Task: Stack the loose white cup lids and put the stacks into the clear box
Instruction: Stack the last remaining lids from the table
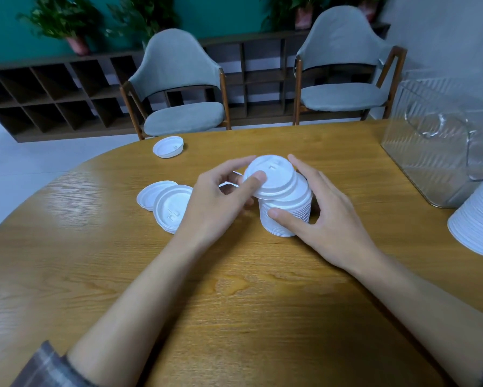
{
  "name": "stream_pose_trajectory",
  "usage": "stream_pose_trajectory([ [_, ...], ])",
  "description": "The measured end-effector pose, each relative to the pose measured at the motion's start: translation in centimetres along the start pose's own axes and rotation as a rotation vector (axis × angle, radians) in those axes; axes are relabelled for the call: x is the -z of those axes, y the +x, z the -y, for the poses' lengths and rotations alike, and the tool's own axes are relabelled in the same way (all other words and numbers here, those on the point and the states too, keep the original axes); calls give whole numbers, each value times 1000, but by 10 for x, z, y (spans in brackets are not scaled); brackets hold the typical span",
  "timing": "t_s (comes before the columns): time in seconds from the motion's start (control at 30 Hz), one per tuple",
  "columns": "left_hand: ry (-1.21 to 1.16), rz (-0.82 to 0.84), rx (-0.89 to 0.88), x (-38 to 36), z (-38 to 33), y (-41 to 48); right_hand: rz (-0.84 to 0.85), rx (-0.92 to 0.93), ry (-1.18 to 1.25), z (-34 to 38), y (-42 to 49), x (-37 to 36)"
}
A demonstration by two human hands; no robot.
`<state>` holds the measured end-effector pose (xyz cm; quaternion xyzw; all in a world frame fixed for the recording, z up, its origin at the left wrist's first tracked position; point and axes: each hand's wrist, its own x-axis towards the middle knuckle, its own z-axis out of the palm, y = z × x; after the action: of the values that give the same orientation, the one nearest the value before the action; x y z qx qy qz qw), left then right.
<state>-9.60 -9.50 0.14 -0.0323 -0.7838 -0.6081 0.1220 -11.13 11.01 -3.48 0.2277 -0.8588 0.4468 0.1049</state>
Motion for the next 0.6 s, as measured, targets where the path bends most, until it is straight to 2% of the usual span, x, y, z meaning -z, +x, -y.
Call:
stream_pose_trajectory([
  [0.13,230,14,-80,-2,6,-3,-12,14,8,0,0,0],
  [0.23,310,-16,-121,-4,8,-4,-20,22,14,1,0,0],
  [0.3,301,-10,-119,-2,7,-4,-17,27,12,2,-1,0],
  [0.43,162,145,-66,-1,4,-3,-13,29,20,4,-1,-1],
  [0.6,136,83,-90,-4,4,-4,8,9,37,3,-1,1],
])
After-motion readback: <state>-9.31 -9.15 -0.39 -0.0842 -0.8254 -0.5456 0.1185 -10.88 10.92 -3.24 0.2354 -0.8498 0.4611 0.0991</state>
